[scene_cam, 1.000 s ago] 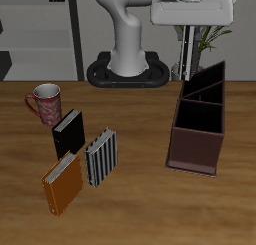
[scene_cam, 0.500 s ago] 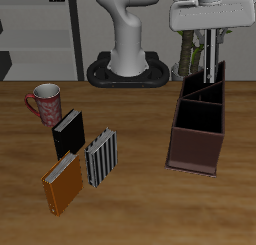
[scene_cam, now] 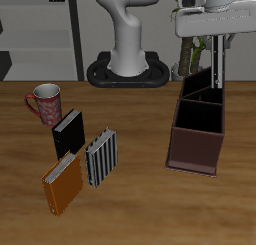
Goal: Place the left striped book into the left desk caddy's right compartment and place the right striped book into the left desk caddy's right compartment and place the orange book into the left desk caddy's left compartment
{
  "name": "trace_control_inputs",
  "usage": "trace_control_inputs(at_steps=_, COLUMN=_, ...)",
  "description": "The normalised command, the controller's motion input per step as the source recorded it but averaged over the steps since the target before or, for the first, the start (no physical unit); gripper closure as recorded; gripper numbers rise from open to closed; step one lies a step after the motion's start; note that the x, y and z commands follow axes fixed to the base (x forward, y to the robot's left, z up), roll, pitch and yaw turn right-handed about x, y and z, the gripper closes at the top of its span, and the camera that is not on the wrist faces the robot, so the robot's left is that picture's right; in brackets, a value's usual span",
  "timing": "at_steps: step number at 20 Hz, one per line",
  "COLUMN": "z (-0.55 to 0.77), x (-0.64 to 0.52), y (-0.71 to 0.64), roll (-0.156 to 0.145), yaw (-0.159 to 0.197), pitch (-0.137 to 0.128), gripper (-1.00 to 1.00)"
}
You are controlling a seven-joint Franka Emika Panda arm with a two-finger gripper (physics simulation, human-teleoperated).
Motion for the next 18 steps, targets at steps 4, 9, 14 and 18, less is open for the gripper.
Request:
trace_control_inputs(at_steps=4, z=-0.01, x=0.15, y=-0.16, roll=-0.005, yaw=-0.017, pitch=0.072, gripper=1.0)
trace_control_inputs(at_steps=9, z=0.07, x=0.08, y=-0.08, roll=0.017, yaw=0.008, pitch=0.034, gripper=1.0)
trace_control_inputs(at_steps=14, z=-0.01, x=0.1, y=-0.07, roll=-0.01, yaw=0.019, pitch=0.023, gripper=1.0)
trace_control_inputs(at_steps=18, z=-0.09, x=0.22, y=-0.12, roll=0.015, yaw=0.023, pitch=0.05, gripper=1.0)
